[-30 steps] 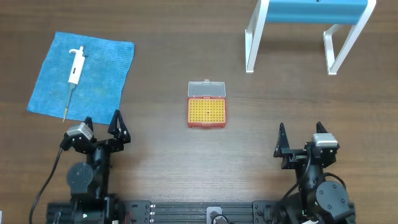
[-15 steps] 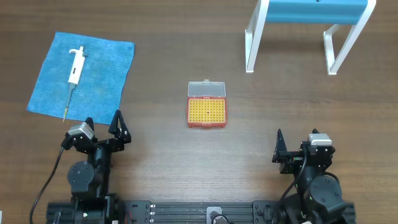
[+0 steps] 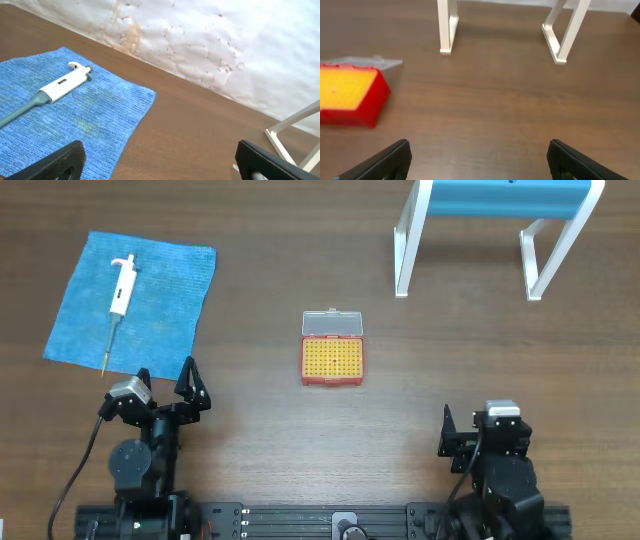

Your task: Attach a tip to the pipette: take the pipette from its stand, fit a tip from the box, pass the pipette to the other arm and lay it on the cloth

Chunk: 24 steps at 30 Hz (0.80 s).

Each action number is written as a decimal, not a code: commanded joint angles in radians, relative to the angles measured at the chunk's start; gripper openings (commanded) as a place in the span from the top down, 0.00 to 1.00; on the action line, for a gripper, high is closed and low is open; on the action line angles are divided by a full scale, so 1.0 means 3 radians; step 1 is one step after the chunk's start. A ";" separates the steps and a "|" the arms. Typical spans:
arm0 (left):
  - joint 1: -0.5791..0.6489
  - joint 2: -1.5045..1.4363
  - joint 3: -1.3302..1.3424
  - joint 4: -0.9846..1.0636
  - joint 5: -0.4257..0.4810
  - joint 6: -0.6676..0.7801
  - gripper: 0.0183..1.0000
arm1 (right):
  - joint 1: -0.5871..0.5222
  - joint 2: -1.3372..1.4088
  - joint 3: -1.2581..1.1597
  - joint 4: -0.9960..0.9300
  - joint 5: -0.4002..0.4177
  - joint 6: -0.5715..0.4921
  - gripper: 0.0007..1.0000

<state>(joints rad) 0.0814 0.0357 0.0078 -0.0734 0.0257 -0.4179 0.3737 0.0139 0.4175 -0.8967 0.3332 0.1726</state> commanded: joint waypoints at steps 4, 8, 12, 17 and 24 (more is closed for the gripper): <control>-0.0011 0.0019 -0.0008 -0.0023 -0.0050 -0.0014 0.03 | -0.0085 -0.0029 -0.0024 0.0303 -0.0114 0.0037 0.12; -0.0011 0.0019 -0.0008 -0.0024 -0.0048 -0.0013 0.03 | -0.0598 -0.0029 -0.0090 0.1367 -0.0584 0.0032 0.12; -0.0011 0.0019 -0.0008 -0.0023 -0.0048 -0.0013 0.03 | -0.1147 -0.0029 -0.0566 0.2408 -0.1363 -0.0141 0.12; -0.0011 0.0019 -0.0008 -0.0023 -0.0048 -0.0013 0.03 | -0.1282 -0.0043 -0.1218 0.3110 -0.1542 -0.0193 0.12; -0.0011 0.0019 -0.0008 -0.0023 -0.0048 -0.0014 0.03 | -0.1236 -0.0043 -0.1378 0.2763 -0.1405 -0.0209 0.12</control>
<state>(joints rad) 0.0814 0.0402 0.0078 -0.0734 0.0257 -0.4179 -0.0048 0.0090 0.0090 -0.0597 -0.0856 0.1280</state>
